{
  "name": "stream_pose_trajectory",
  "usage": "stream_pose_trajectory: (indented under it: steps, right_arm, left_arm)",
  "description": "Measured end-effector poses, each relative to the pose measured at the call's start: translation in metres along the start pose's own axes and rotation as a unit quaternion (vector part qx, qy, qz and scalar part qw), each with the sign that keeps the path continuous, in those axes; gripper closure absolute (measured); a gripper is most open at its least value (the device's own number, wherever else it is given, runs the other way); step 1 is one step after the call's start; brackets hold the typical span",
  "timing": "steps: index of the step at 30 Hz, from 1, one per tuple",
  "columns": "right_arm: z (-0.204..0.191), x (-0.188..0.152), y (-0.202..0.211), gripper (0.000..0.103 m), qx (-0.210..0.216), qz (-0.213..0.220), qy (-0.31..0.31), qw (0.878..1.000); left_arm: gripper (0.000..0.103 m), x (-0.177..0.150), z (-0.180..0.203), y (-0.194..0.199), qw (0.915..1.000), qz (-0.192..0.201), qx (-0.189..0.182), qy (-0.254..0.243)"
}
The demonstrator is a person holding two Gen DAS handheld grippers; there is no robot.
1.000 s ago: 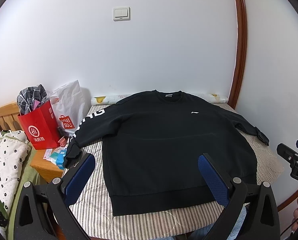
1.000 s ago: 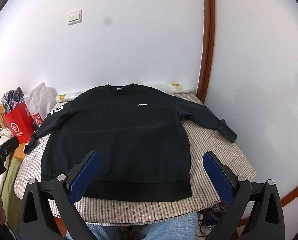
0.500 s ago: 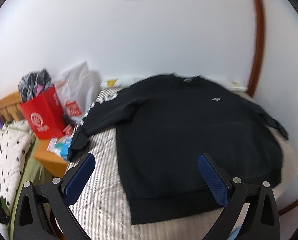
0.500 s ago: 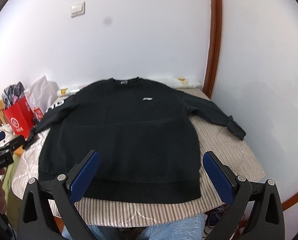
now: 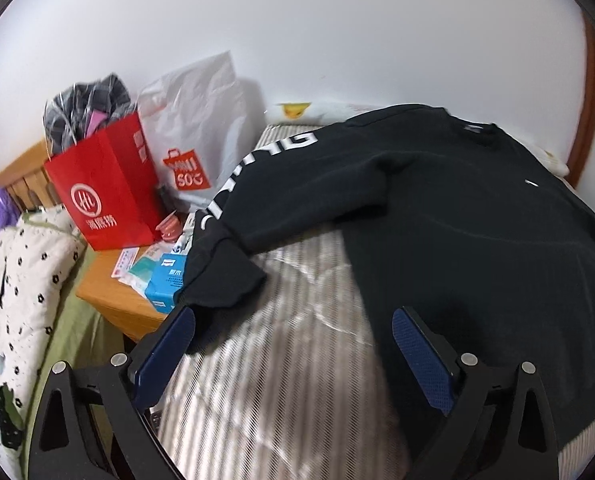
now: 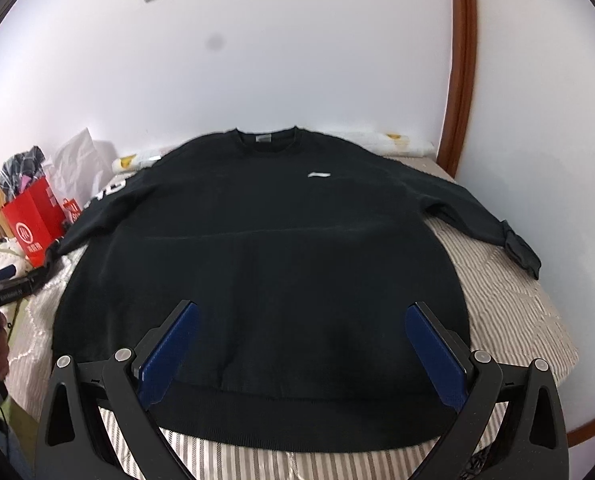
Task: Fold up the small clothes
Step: 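Grasp the lettered sleeve cuff of the black sweatshirt with the left gripper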
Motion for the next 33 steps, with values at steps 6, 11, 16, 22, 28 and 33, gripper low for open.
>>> stream_pose_trajectory:
  steps: [6, 11, 16, 22, 28, 33]
  right_arm:
    - [-0.006, -0.005, -0.035, 0.002, -0.005, -0.032, 0.001, 0.999]
    - [-0.008, -0.007, -0.057, 0.002, -0.019, -0.058, 0.007, 0.998]
    - [-0.009, -0.004, -0.067, 0.002, -0.028, -0.070, 0.003, 0.997]
    - [-0.014, -0.008, -0.070, 0.002, -0.030, -0.083, -0.007, 0.996]
    - [-0.012, -0.014, -0.068, 0.002, -0.040, -0.092, -0.009, 0.995]
    - [0.000, -0.016, -0.064, 0.002, -0.042, -0.093, -0.022, 0.995]
  left_arm:
    - [0.008, 0.001, -0.011, -0.034, 0.9998, -0.020, -0.008, 0.000]
    - [0.014, 0.005, -0.016, -0.052, 0.9983, -0.013, 0.045, -0.034]
    - [0.083, 0.008, -0.025, -0.066, 0.9991, -0.035, 0.023, -0.006]
    - [0.094, 0.010, -0.027, -0.068, 0.9992, -0.034, -0.011, 0.018]
    - [0.095, 0.019, -0.025, -0.048, 0.9996, -0.010, -0.015, 0.024]
    - [0.096, 0.039, -0.010, -0.026, 0.9987, 0.000, -0.044, 0.027]
Point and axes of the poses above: each gripper's, at about its wrist camera, not at the fingertips, and y roughly against the way its jaws point, z to its right, x to its top, the point moved 7 cm from there along -y, roughly the way its jaws point, and after that the axes turned 7 degrees about y, right-handed, at the moved point
